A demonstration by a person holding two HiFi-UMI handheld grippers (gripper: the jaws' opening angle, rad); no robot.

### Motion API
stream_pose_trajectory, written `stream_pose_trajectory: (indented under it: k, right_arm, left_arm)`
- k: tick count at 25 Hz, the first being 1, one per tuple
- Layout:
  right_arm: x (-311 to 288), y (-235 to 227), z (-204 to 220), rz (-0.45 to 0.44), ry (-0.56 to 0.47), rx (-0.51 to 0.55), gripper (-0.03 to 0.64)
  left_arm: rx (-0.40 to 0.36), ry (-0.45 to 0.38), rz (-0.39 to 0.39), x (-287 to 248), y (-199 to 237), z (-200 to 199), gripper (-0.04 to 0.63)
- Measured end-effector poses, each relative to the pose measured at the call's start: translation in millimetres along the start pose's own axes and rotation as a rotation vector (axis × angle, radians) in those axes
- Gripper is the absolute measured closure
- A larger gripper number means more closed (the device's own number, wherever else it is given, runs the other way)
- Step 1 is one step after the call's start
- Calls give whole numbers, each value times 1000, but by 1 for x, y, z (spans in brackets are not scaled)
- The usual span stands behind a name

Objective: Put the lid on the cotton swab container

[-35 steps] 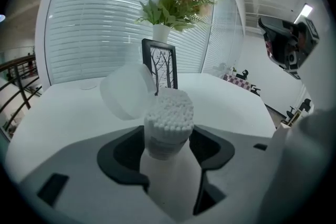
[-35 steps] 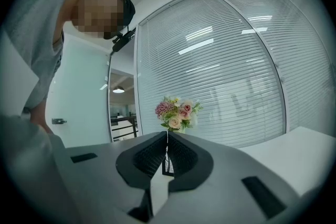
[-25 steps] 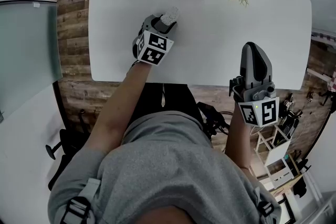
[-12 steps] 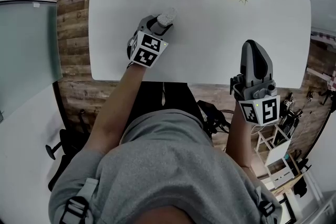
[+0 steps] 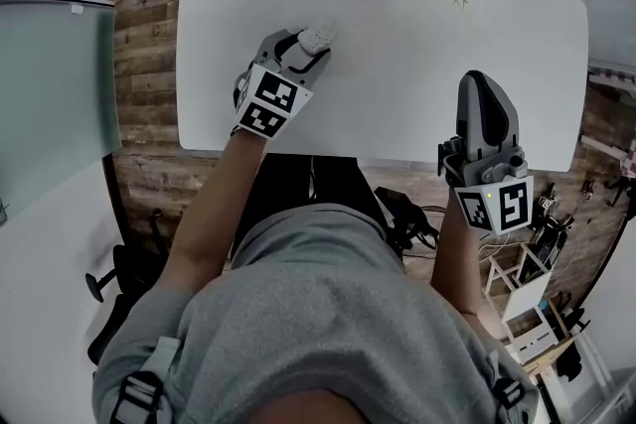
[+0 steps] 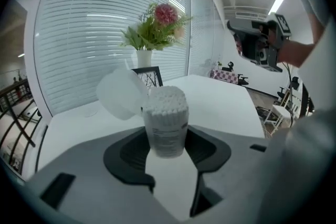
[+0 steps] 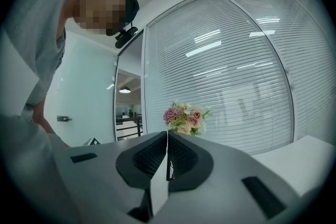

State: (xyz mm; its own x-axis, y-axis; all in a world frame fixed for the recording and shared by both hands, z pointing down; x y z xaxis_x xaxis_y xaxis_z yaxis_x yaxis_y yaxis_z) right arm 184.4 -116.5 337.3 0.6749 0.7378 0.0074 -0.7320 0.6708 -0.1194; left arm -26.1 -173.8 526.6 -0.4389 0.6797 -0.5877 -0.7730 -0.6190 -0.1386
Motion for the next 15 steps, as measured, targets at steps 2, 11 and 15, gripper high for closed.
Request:
stream_pose_trajectory:
  k: [2,11,15]
  right_arm:
    - [-1,1,-3,-6,-5,3,591]
    - [-1,9,-25,-22,-43,38,591]
    - [3,12,-36,-17,-57,53,591]
  left_arm:
    - [2,-26,9,9,3,-13,390]
    - [-59,-95,86,46,6,-54,391]
    - [-72,-128,156,66,2,-70,391]
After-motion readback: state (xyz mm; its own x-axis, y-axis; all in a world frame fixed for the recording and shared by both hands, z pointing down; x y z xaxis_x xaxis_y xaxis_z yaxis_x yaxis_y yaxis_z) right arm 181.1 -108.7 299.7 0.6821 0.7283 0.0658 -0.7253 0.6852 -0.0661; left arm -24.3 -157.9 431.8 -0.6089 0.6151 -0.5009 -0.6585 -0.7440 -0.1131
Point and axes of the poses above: the fingertips, and each gripper's own axes: x backward along the fingers, y to its left, z out of its underside, the point moved 3 cm from there along x, backward along the fingers, and after that the axes turned 13 degrees about -z, right-handed, at the moved point
